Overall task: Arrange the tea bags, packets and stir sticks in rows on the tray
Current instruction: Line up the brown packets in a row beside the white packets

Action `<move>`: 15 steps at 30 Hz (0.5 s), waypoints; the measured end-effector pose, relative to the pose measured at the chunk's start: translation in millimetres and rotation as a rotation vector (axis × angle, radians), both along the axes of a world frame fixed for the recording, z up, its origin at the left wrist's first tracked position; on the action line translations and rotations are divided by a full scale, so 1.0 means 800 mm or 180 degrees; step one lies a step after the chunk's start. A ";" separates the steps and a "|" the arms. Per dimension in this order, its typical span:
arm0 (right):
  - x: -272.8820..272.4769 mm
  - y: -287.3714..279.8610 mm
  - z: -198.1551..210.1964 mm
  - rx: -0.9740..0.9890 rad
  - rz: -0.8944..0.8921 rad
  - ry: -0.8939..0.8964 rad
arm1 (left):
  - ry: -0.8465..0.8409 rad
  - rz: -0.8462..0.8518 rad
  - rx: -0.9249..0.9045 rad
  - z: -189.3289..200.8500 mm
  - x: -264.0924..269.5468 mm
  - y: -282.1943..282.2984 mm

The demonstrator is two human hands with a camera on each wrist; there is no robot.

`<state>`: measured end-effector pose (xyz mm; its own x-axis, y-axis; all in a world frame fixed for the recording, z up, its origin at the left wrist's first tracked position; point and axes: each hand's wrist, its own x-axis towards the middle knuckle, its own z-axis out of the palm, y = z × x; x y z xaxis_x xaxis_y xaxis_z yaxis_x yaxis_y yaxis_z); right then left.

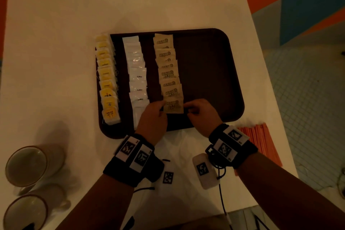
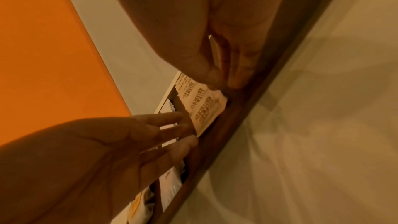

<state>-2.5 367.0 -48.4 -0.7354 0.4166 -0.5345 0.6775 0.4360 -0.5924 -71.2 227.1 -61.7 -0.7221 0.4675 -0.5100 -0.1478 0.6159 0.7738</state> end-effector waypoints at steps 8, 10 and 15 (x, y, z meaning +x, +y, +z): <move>-0.004 0.003 0.003 -0.0069 0.0054 0.0230 | 0.0085 0.0092 0.0008 0.013 0.003 0.003; -0.010 0.003 0.008 -0.0246 -0.0070 0.0418 | 0.0028 0.0194 0.0170 0.012 -0.003 0.006; -0.021 -0.004 0.007 -0.0551 -0.0075 0.0503 | -0.0112 0.0193 0.0198 0.001 -0.015 0.015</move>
<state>-19.6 363.9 -42.6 -0.8067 0.3468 -0.4784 0.5792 0.3037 -0.7565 -83.5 239.4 -61.1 -0.7322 0.4550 -0.5069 -0.2112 0.5558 0.8040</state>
